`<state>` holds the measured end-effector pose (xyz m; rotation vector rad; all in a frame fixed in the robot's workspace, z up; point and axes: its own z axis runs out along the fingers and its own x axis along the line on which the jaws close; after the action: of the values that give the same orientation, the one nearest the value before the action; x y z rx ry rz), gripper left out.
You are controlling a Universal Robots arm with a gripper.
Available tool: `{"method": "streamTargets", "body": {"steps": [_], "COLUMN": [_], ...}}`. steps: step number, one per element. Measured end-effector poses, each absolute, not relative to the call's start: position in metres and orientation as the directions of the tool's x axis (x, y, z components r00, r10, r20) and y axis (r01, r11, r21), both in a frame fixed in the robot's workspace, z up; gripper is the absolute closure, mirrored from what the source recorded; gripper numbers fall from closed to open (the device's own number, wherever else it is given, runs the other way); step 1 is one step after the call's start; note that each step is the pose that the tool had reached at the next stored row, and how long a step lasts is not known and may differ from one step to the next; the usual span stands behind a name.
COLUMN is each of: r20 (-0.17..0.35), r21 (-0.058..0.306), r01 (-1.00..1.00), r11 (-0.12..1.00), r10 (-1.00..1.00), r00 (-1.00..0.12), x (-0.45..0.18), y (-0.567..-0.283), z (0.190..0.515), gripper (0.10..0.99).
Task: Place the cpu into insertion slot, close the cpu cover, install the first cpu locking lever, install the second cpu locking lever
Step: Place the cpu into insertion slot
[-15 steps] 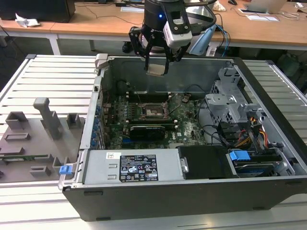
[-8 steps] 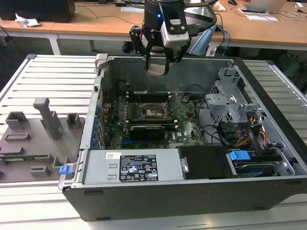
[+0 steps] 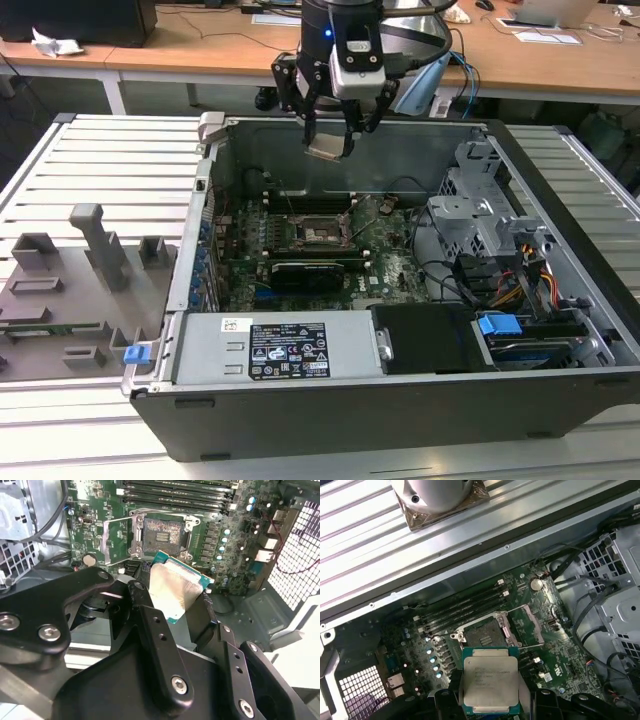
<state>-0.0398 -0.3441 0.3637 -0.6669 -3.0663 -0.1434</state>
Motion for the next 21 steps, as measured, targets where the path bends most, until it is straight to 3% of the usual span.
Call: {"method": "streamTargets", "body": {"steps": [21], "r20": [0.017], "r21": [0.086], "r01": [0.577], "r11": [0.812], "r10": [0.578], "r00": [-0.816], "x": [-0.0398], "y": [-0.3441], "z": [0.3615], "gripper": [0.557]}}
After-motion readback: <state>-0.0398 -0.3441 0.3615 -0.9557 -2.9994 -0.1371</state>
